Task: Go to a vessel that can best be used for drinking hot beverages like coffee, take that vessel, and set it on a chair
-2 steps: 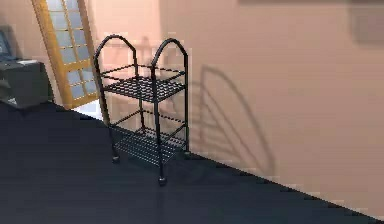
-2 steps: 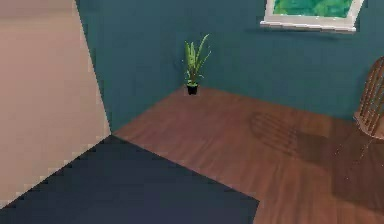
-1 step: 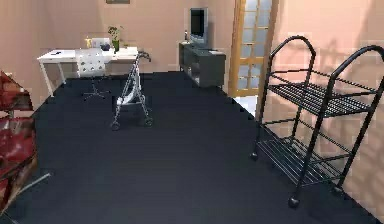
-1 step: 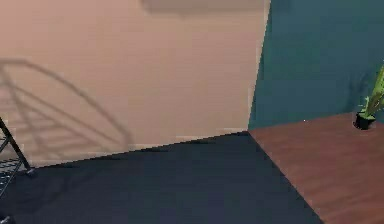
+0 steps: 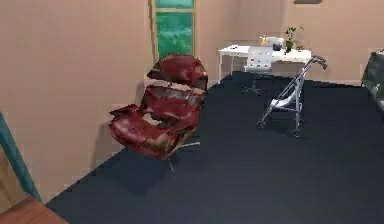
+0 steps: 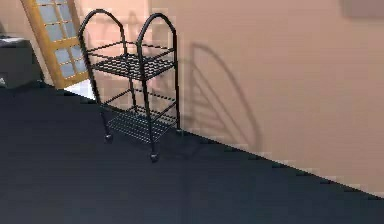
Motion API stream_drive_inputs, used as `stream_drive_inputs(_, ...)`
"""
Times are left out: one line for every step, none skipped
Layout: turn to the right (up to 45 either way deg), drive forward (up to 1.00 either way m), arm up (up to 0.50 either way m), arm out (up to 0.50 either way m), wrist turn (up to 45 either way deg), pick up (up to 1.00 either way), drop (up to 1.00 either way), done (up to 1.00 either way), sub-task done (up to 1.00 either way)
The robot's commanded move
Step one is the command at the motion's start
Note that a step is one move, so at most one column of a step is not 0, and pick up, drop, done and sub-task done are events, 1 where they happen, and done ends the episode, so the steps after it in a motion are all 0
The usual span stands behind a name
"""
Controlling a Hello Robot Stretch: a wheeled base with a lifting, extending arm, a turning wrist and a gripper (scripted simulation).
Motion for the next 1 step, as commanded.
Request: stream_drive_inputs(-45.0, 0.0, 0.0, 0.0, 0.0, 0.0, 0.0, 0.0, 0.0)
